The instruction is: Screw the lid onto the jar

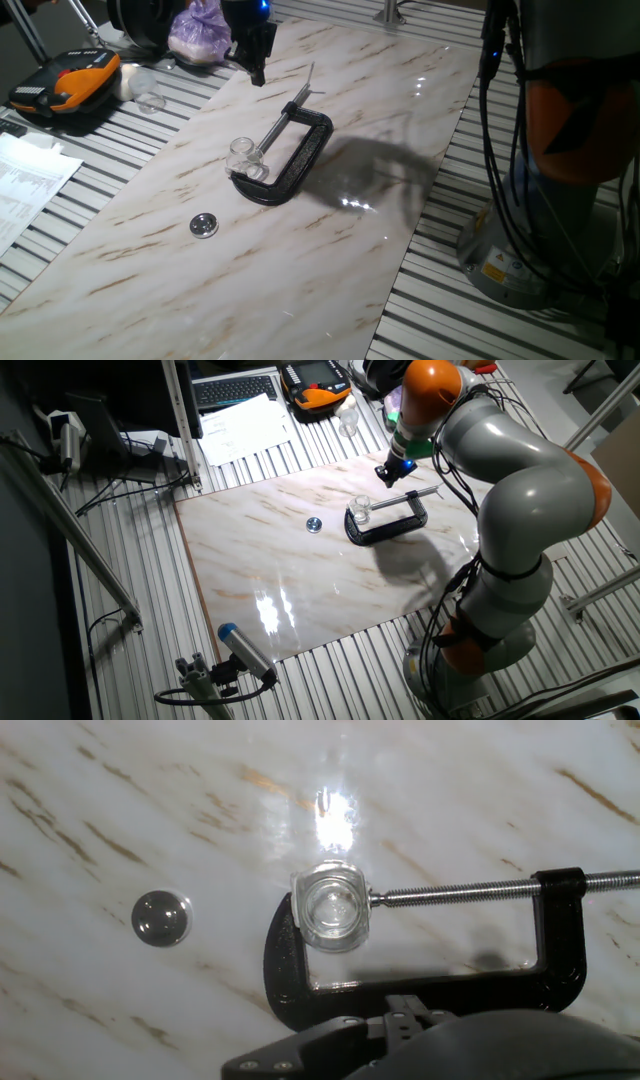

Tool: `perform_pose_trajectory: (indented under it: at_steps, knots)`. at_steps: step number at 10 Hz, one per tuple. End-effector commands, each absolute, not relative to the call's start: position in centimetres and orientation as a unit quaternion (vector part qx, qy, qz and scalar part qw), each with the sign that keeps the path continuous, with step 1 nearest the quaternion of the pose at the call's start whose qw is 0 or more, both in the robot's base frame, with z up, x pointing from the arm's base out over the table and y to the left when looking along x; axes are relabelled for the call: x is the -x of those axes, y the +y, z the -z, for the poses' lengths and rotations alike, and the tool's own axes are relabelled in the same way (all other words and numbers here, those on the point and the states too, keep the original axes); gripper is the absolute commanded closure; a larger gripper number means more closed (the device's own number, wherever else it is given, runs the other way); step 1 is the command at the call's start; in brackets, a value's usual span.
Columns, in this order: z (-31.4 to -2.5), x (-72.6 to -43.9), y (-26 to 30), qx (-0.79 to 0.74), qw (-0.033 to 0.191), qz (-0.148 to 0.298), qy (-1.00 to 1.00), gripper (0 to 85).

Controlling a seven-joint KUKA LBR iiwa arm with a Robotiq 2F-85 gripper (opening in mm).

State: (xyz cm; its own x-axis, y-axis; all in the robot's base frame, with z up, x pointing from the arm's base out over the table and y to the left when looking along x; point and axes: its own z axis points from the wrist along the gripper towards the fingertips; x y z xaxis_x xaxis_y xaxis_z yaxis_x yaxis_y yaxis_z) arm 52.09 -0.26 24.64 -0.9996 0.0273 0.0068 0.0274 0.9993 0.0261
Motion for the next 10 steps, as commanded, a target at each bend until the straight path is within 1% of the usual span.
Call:
perform_pose_trajectory:
  at_steps: [1,3,6,10]
  knots:
    - [-24.6,-52.1,-0.1,0.014,0.003,0.013,-1.0,85.0]
    - [-24.7,-52.3,0.7,0.02,0.001,0.012,-1.0,85.0]
    - [-23.7,-52.6,2.2,0.014,-0.014,0.007,-1.0,85.0]
    - [-22.0,-53.1,4.0,0.011,-0.015,0.004,-1.0,85.0]
